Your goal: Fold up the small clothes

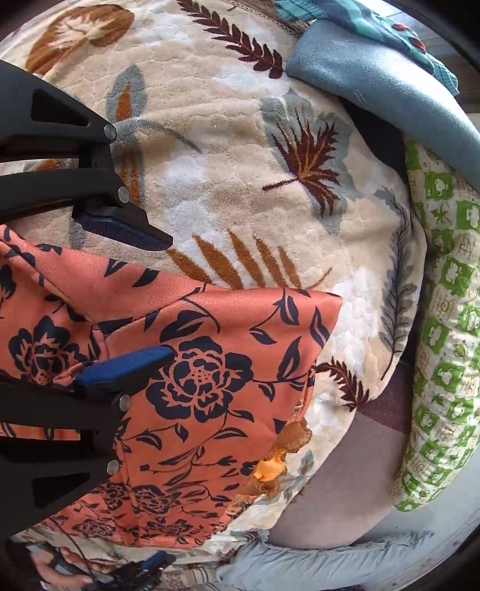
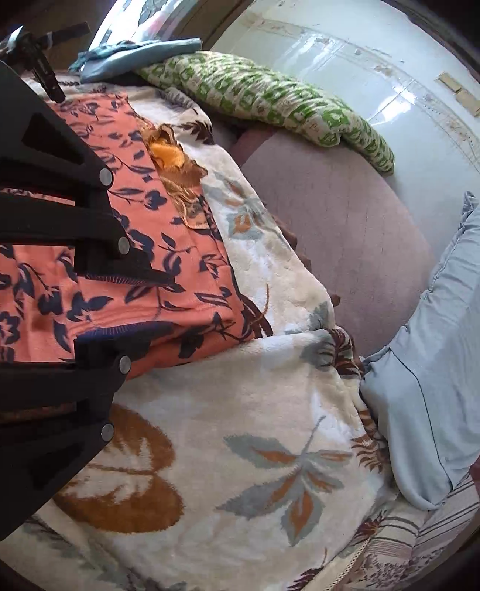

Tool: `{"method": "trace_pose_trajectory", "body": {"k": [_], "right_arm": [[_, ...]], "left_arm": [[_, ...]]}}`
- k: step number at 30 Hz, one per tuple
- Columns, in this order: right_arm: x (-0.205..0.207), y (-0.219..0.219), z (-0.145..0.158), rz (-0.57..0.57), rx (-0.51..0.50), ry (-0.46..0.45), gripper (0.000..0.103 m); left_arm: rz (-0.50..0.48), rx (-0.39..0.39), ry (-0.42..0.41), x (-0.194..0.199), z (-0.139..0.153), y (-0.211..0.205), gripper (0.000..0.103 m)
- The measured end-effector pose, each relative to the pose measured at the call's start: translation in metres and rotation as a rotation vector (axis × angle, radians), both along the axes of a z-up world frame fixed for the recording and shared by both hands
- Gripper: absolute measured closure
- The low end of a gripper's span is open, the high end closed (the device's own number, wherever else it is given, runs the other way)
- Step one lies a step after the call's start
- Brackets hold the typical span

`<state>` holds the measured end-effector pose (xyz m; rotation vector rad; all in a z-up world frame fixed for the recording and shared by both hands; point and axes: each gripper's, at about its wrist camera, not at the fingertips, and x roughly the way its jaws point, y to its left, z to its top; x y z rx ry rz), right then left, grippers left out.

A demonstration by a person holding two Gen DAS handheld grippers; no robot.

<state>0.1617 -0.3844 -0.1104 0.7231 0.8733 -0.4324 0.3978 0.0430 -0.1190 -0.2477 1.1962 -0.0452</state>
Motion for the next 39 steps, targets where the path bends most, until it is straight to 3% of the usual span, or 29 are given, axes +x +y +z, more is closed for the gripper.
{"method": "trace_pose_trajectory", "body": {"k": [5,9,11,14,19,21,27,35,39], "right_arm": [[-0.034,0.032,-0.007,0.036,0.101,0.0,0.073],[-0.051,0.043,-0.012,0.017,0.146,0.048,0.073],[-0.061,0.047,-0.002,0.022,0.126,0.055,0.073],[-0.088,0.05,0.016,0.014,0.103,0.073,0.069],[-0.153,0.051,0.037,0.021,0.064,0.121,0.065],[-0.18,0.053,0.035,0.034,0.051,0.161,0.056],[-0.242,0.066,0.018,0.087,0.08,0.21,0.055],[-0.261,0.073,0.002,0.124,0.173,0.192,0.053],[-0.259,0.08,-0.002,0.164,0.2,0.176,0.05]], "left_arm": [[-0.028,-0.054,0.05,-0.007,0.002,0.001,0.049],[-0.071,0.024,0.066,-0.022,0.005,-0.012,0.049],[-0.073,0.02,0.072,-0.036,0.011,-0.01,0.049],[-0.07,0.003,0.097,-0.066,0.019,0.004,0.049],[-0.065,0.061,0.134,-0.128,0.035,0.044,0.049],[-0.062,0.055,0.149,-0.153,0.039,0.062,0.049],[-0.05,0.003,0.198,-0.212,0.035,0.089,0.049],[-0.108,-0.106,0.279,-0.24,0.011,0.078,0.049],[-0.179,-0.031,0.259,-0.243,0.01,0.059,0.038]]}}
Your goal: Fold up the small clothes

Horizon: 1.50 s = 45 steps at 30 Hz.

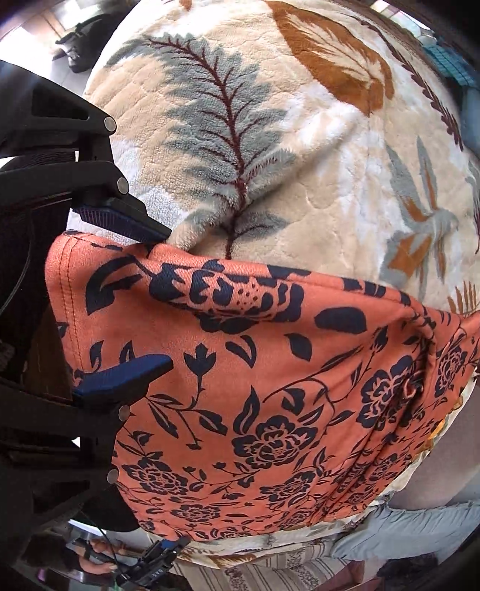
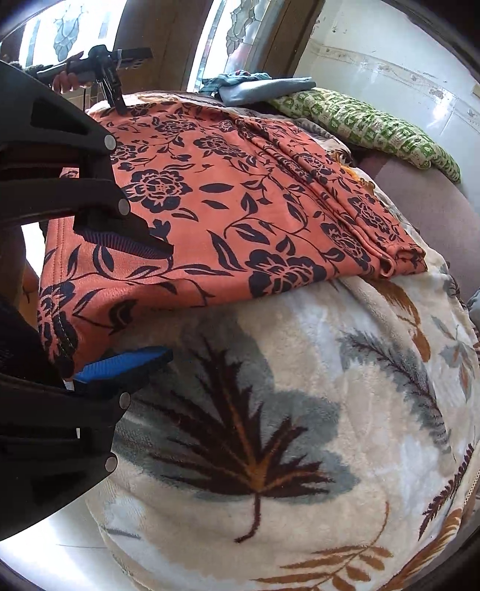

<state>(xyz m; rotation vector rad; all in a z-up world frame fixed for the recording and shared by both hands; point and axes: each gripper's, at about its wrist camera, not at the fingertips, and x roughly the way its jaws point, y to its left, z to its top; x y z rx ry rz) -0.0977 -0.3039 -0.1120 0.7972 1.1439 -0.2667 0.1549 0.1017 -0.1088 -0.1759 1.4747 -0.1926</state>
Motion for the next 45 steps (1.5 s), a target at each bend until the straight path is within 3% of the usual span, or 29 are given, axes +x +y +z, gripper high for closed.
{"method": "trace_pose_trajectory", "body": {"k": [10,13,14,15,17,19,27,31,33,36,42,45], "right_arm": [[0.001,0.021,-0.002,0.163,-0.07,-0.02,0.051],[0.001,0.027,0.0,0.211,-0.136,0.0,0.068],[0.0,0.027,-0.001,0.222,-0.15,0.005,0.086],[-0.001,0.027,-0.002,0.224,-0.141,0.004,0.092],[-0.005,0.024,-0.002,0.205,-0.088,-0.027,0.094],[-0.006,0.022,-0.003,0.204,-0.054,-0.039,0.094],[-0.003,0.022,-0.01,0.192,-0.032,-0.034,0.087],[-0.002,0.027,-0.006,0.207,-0.08,-0.024,0.094],[-0.002,0.027,-0.004,0.202,-0.063,-0.03,0.095],[-0.003,0.021,-0.004,0.171,0.011,-0.062,0.095],[-0.003,0.016,-0.01,0.168,0.089,-0.048,0.09],[-0.001,0.017,-0.014,0.173,0.074,-0.026,0.089]], "left_arm": [[-0.105,0.101,-0.063,-0.009,-0.01,-0.031,0.028],[-0.135,0.13,-0.077,-0.014,-0.015,-0.044,0.032],[-0.142,0.137,-0.083,-0.016,-0.017,-0.047,0.035],[-0.15,0.145,-0.087,-0.019,-0.016,-0.049,0.04],[-0.155,0.136,-0.089,-0.023,-0.015,-0.052,0.048],[-0.153,0.12,-0.086,-0.025,-0.013,-0.05,0.053],[-0.12,0.058,-0.06,-0.016,-0.012,-0.032,0.054],[-0.061,0.034,-0.058,-0.012,-0.006,-0.014,0.088],[-0.033,-0.022,-0.047,-0.014,0.0,-0.004,0.095],[-0.029,-0.06,-0.059,-0.014,0.008,-0.001,0.097],[-0.063,-0.013,-0.054,-0.012,-0.003,-0.004,0.095],[-0.095,-0.032,-0.058,-0.01,-0.007,-0.014,0.08]]}}
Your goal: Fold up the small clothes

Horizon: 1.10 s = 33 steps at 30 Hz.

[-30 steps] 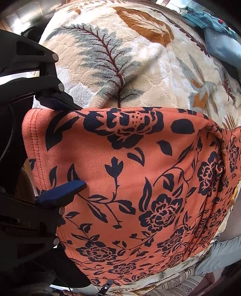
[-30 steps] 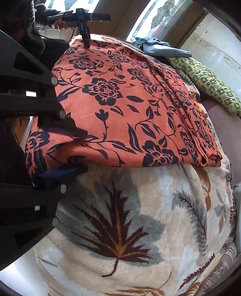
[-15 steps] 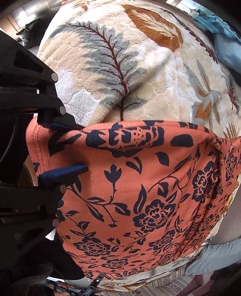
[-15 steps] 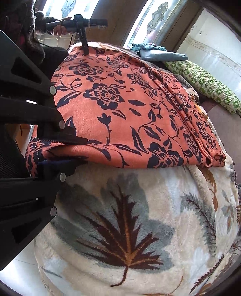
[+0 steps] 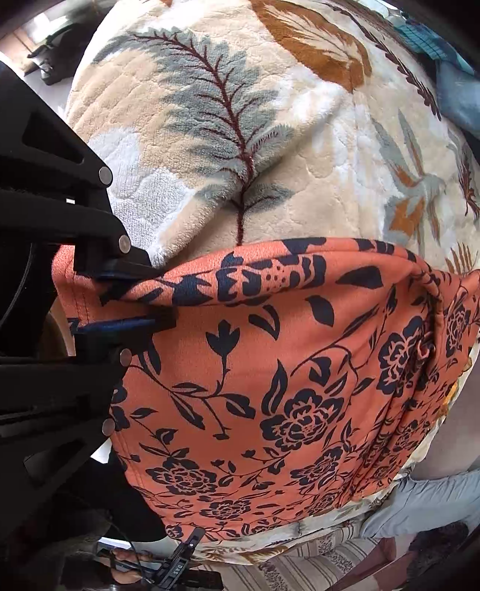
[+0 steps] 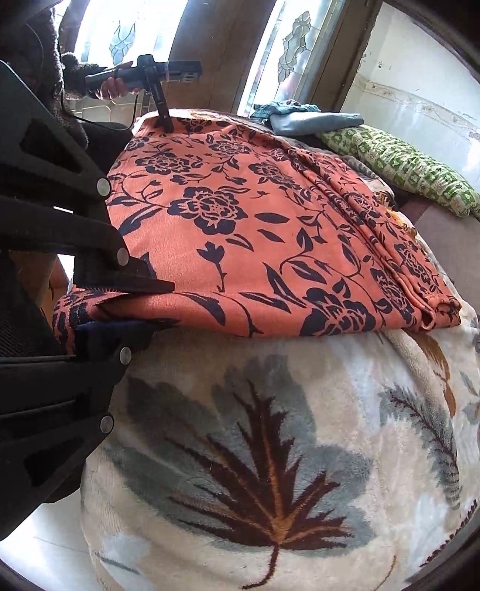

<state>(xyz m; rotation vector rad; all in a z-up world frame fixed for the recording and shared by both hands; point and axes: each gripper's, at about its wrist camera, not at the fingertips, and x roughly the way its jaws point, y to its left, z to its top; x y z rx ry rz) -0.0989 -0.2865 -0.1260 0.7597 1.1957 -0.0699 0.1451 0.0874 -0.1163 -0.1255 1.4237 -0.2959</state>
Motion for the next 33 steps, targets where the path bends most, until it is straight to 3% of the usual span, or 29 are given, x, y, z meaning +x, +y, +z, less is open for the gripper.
{"method": "trace_pose_trajectory", "body": {"k": [2,4,5,13,17,33], "right_arm": [[0.002,0.004,0.0,0.013,-0.038,-0.003,0.094],[0.003,0.008,0.003,0.027,-0.064,-0.013,0.095],[0.002,0.007,0.004,0.02,-0.049,-0.019,0.095],[-0.008,-0.009,0.013,-0.136,0.249,-0.171,0.096],[-0.002,-0.011,0.018,-0.183,0.335,-0.237,0.096],[0.056,-0.03,0.045,-0.22,0.416,-0.361,0.096]], "left_arm": [[-0.002,-0.004,-0.006,0.003,0.0,-0.005,0.08],[-0.004,-0.024,-0.008,0.005,-0.001,-0.008,0.098],[0.002,-0.053,-0.003,0.006,0.0,-0.008,0.098],[0.097,-0.368,-0.04,0.009,0.03,0.018,0.098],[0.141,-0.45,-0.066,0.015,0.042,0.029,0.098],[0.185,-0.537,-0.147,0.057,0.078,0.026,0.098]]}}
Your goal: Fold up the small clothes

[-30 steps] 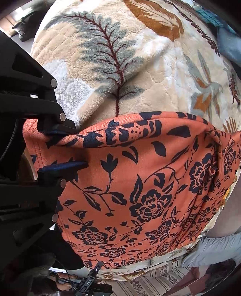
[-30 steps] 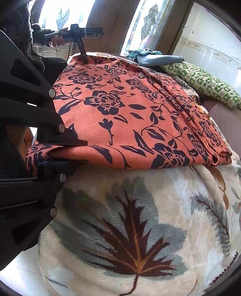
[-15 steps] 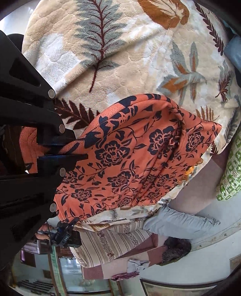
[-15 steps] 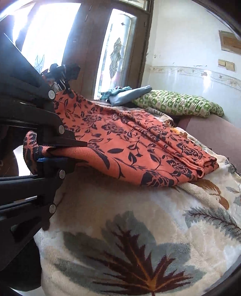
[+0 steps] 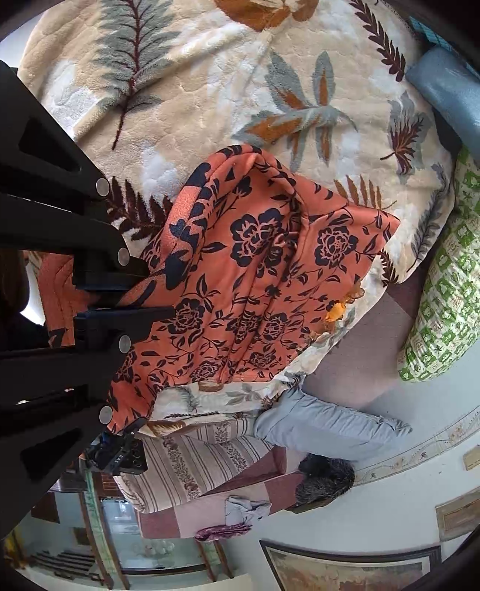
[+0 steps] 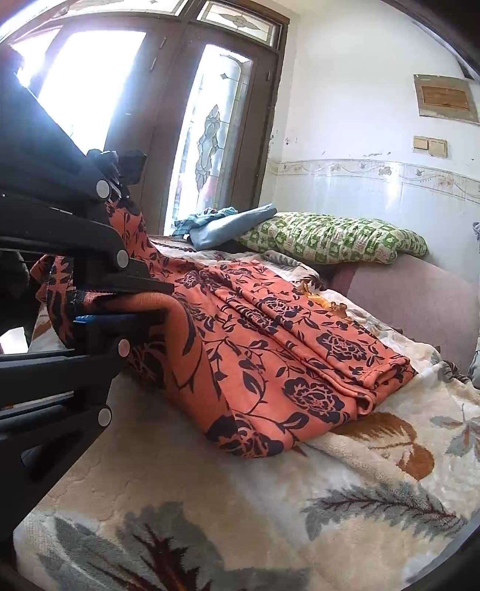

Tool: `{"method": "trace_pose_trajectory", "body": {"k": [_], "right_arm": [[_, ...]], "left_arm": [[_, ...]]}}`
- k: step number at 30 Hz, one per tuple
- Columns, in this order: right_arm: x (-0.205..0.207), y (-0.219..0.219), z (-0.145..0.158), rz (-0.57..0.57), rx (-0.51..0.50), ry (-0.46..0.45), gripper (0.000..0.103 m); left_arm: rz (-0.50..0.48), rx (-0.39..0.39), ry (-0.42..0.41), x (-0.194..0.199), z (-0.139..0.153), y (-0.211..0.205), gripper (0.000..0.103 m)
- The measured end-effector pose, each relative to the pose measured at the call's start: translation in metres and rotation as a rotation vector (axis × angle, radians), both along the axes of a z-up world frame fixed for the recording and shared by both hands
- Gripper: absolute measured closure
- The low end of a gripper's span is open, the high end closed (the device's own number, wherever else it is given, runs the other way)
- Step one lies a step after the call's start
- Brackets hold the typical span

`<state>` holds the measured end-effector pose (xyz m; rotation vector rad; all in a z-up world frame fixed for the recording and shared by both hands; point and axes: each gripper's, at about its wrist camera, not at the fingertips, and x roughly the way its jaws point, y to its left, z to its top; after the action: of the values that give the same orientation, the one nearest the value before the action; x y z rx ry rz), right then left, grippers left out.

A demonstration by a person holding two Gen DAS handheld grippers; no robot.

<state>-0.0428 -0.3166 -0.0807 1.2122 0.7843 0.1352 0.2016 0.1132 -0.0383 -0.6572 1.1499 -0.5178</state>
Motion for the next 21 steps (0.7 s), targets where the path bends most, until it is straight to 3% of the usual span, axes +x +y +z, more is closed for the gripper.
{"method": "trace_pose_trajectory", "body": {"k": [11,21], "right_arm": [[0.071,-0.041,0.034,-0.077,-0.026,-0.111,0.096],[0.144,-0.093,-0.012,-0.192,-0.032,-0.045,0.096]], "left_arm": [[0.126,-0.013,-0.05,0.076,0.016,0.005,0.097],[0.238,0.074,0.078,0.18,-0.038,-0.009,0.097]]}}
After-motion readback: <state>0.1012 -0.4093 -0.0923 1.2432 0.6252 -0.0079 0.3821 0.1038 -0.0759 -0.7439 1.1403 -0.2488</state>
